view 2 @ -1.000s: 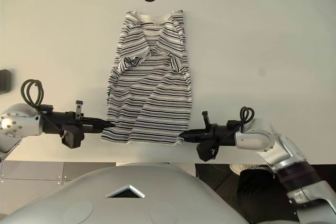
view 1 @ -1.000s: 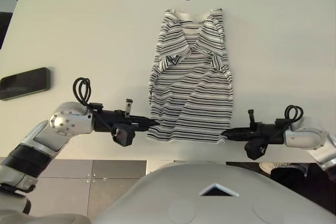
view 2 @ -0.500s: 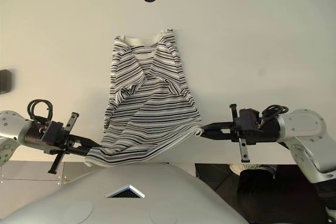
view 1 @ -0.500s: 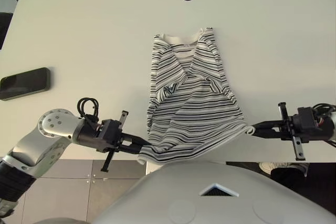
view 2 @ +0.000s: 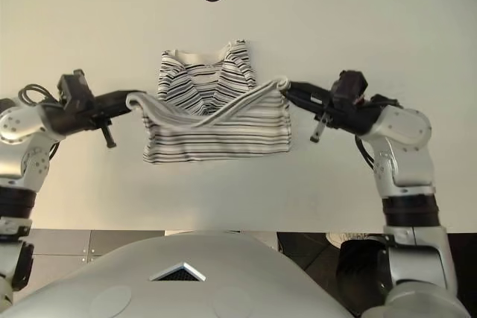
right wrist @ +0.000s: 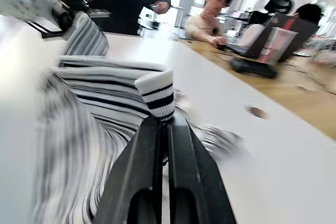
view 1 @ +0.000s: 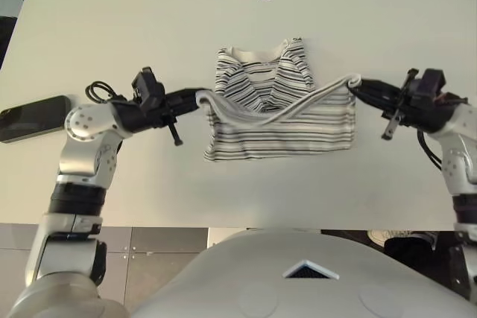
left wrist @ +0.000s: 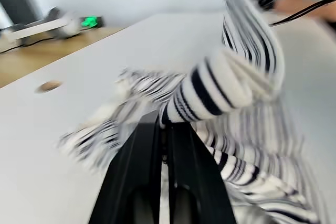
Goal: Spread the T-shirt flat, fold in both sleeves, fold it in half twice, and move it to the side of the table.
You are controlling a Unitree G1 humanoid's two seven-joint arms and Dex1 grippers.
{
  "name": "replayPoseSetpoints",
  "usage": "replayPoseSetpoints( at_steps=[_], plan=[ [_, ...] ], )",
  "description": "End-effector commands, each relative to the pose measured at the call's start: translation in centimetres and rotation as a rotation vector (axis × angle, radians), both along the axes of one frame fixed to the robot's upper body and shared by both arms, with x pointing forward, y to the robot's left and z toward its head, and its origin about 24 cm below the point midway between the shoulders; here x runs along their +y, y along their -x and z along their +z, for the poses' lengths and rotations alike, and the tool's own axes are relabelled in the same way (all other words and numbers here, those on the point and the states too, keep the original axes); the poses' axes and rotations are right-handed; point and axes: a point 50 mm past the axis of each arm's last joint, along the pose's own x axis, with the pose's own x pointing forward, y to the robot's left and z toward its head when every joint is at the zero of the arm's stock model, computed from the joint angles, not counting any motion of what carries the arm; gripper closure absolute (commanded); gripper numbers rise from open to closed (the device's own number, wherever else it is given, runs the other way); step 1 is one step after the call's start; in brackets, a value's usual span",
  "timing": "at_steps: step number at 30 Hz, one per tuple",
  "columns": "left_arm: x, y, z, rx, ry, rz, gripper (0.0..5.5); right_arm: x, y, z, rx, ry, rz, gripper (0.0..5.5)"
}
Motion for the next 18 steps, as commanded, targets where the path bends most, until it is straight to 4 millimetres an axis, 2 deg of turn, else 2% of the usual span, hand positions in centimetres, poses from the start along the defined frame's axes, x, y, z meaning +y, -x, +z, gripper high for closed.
replayPoseSetpoints(
  at_steps=[1, 8, 15, 18],
  plan=[
    [0.2, -2.9, -0.4, -0.029, -0.079, 0.077, 5.36, 1.1, -3.0, -0.9, -0.046, 0.075, -0.045, 5.4],
    [0.2, -6.1, -1.5, 0.007, -0.127, 0.179, 5.36, 1.9, -6.7, -2.5, -0.039, 0.187, -0.118, 5.4],
    [-0.2, -7.4, -2.5, 0.031, -0.203, 0.21, 5.36, 2.7, -8.5, -3.4, 0.013, 0.211, -0.169, 5.4],
    [-0.1, -7.9, -3.1, 0.117, -0.163, 0.292, 4.83, 2.9, -9.5, -3.6, 0.081, 0.179, -0.25, 4.81]
  ],
)
